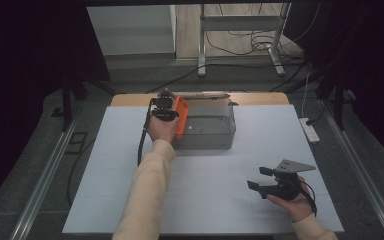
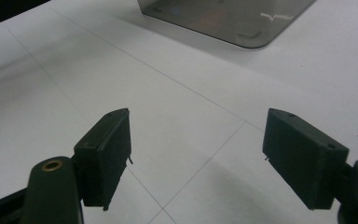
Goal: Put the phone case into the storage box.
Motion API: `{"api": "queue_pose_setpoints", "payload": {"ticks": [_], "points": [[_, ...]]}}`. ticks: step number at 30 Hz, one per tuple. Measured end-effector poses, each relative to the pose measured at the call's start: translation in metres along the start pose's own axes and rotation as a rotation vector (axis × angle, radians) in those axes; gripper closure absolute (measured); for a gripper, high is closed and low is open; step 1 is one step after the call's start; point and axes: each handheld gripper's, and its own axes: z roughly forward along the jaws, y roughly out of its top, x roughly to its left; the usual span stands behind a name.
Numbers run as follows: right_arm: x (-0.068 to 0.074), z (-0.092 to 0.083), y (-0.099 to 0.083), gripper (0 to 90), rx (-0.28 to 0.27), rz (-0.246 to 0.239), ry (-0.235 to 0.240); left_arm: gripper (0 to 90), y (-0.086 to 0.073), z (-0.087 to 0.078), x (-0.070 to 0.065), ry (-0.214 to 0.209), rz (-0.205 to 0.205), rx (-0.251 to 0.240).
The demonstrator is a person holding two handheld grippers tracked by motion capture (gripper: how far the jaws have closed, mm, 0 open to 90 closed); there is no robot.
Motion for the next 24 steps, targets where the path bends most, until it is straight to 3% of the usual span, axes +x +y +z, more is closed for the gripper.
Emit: {"api": "queue_pose_setpoints", "payload": {"ticks": [24], "points": [[0.0003,-0.0002,0.0003,23.8,0.002,-0.002,-0.003,79.4,-0.0012,0.0023,-0.01,-0.004,0.006,0.008]]}}
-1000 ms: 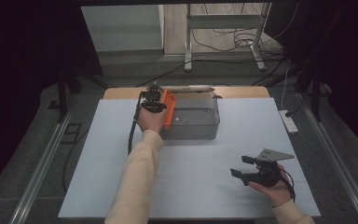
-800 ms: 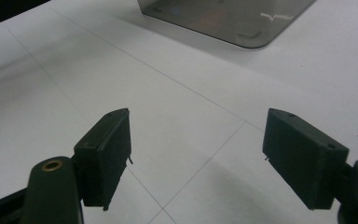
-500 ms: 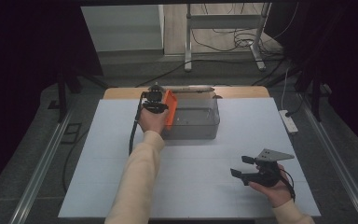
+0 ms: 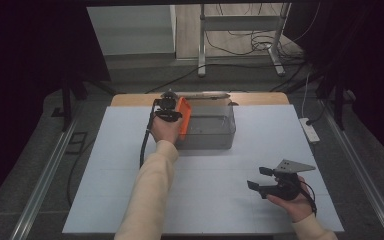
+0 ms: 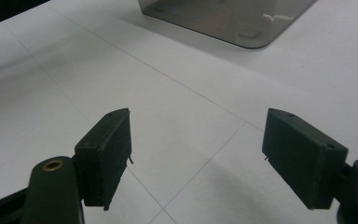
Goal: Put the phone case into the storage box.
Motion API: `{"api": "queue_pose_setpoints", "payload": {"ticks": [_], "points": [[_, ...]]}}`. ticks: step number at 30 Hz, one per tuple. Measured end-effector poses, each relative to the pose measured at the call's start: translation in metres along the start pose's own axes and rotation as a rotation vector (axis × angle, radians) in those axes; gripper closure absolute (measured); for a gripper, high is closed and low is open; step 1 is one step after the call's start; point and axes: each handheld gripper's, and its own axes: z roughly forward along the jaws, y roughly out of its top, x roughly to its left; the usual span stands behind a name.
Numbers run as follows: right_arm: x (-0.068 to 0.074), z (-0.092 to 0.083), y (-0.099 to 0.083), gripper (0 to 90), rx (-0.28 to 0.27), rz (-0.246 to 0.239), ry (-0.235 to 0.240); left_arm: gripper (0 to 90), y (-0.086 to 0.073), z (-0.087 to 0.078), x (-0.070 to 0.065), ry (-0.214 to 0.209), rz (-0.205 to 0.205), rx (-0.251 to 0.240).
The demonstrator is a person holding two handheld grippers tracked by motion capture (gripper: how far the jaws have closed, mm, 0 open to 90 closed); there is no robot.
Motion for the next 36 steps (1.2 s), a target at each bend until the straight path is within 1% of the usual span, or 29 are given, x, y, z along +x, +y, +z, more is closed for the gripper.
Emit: {"api": "queue_pose_setpoints", "payload": {"ticks": [6,8,10,14,15,18,22,26,28,31,32,34,36], "points": [[0.0,0.0,0.0,23.9,-0.003,0.0,0.003,79.4,0.0,0.001,-0.001,0.004,0.007,0.0],[0.0,0.0,0.0,23.9,-0.003,0.0,0.003,79.4,-0.001,0.002,-0.001,0.007,0.003,0.003],[0.0,0.0,0.0,23.9,0.0,-0.001,0.0,79.4,-0.001,0.003,-0.001,0.007,0.01,0.005],[0.0,0.0,0.0,24.0,0.001,-0.001,0.001,79.4,-0.002,0.005,-0.003,0.011,0.007,0.004],[0.0,0.0,0.0,24.0,0.001,-0.002,0.001,79.4,-0.002,0.005,-0.003,0.015,0.009,0.008],[0.0,0.0,0.0,24.0,-0.002,0.0,0.004,79.4,-0.003,0.005,-0.005,0.028,0.011,0.001],[0.0,0.0,0.0,24.0,-0.003,0.0,0.003,79.4,-0.003,0.004,-0.006,0.033,0.015,0.0],[0.0,0.0,0.0,24.1,-0.002,-0.001,0.006,79.4,-0.004,0.006,-0.008,0.062,0.027,0.0],[0.0,0.0,0.0,24.1,-0.001,-0.001,0.004,79.4,-0.004,0.006,-0.009,0.068,0.04,0.002],[0.0,0.0,0.0,24.1,0.0,-0.001,0.002,79.5,-0.004,0.007,-0.011,0.079,0.037,0.0],[0.0,0.0,0.0,24.2,0.0,-0.001,0.002,79.4,-0.004,0.007,-0.011,0.085,0.046,0.008],[0.0,0.0,0.0,24.2,-0.001,-0.002,0.003,79.4,-0.005,0.008,-0.013,0.086,0.048,0.007],[0.0,0.0,0.0,24.2,-0.003,0.0,0.007,79.4,-0.005,0.009,-0.015,0.095,0.051,0.016]]}}
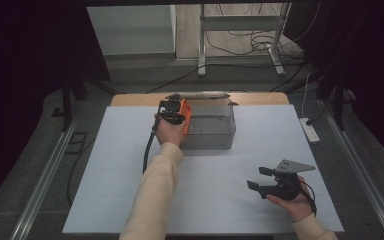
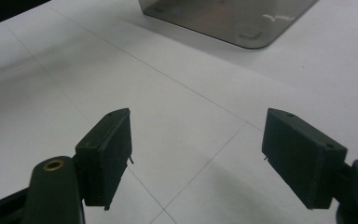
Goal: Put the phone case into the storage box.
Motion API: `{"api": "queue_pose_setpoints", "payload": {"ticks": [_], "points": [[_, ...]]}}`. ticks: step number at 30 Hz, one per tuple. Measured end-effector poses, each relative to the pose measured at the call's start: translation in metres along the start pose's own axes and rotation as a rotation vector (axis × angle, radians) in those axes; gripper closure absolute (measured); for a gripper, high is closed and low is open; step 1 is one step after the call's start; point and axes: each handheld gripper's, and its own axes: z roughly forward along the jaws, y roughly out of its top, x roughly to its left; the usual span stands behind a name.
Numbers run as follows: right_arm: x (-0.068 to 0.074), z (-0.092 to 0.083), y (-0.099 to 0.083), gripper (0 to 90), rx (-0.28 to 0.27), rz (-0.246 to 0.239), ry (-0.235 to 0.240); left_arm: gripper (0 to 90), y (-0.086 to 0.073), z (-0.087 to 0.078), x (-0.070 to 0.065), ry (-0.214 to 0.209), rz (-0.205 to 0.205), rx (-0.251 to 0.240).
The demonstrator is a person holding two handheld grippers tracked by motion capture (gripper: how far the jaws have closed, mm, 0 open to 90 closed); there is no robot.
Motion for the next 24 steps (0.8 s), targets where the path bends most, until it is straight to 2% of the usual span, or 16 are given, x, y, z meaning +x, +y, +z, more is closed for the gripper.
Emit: {"api": "queue_pose_setpoints", "payload": {"ticks": [6,13,19,24], "points": [[0.0,0.0,0.0001,24.2,0.0,-0.001,0.0,79.4,0.0007,0.0001,-0.0038,0.007,0.005,0.004],[0.0002,0.0001,0.0001,24.2,0.001,-0.001,0.0,79.4,0.0001,-0.0007,-0.0027,0.013,0.0,0.008],[0.0008,0.0004,0.0003,24.2,0.001,-0.001,0.0,79.4,-0.0002,-0.0005,-0.0019,0.031,0.012,0.012],[0.0003,0.0,0.0002,24.2,0.0,-0.002,0.001,79.4,-0.0012,0.0006,0.0008,0.039,-0.003,0.016]]}}
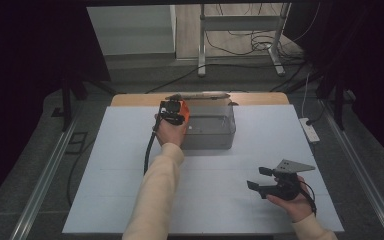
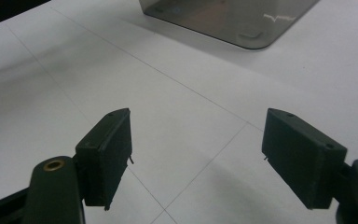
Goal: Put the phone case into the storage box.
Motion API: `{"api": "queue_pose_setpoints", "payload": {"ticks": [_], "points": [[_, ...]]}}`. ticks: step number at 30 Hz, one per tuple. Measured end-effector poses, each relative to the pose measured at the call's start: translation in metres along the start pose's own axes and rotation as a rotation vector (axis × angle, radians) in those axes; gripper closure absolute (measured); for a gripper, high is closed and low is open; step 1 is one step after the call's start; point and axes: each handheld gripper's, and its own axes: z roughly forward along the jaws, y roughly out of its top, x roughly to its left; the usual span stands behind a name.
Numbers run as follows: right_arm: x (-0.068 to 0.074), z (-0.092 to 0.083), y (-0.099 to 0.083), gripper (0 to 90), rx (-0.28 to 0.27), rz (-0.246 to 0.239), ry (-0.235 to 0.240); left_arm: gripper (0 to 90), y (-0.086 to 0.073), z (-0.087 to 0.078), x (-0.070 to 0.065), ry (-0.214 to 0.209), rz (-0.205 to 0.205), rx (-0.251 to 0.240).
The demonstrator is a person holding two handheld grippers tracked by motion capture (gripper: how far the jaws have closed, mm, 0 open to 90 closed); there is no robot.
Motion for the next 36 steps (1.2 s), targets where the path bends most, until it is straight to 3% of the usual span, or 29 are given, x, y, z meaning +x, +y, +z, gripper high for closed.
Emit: {"api": "queue_pose_setpoints", "payload": {"ticks": [16,25,36], "points": [[0.0,-0.0002,0.0004,24.2,-0.001,-0.002,-0.001,79.4,-0.0026,0.0032,0.0025,0.027,-0.014,0.004],[0.0,-0.0001,0.0004,24.2,-0.001,-0.002,-0.001,79.3,-0.0038,0.0044,-0.0009,0.043,0.002,0.007],[0.0001,-0.0003,0.0005,24.2,-0.002,-0.003,0.0,79.2,-0.0038,0.005,-0.0009,0.038,0.002,0.01]]}}
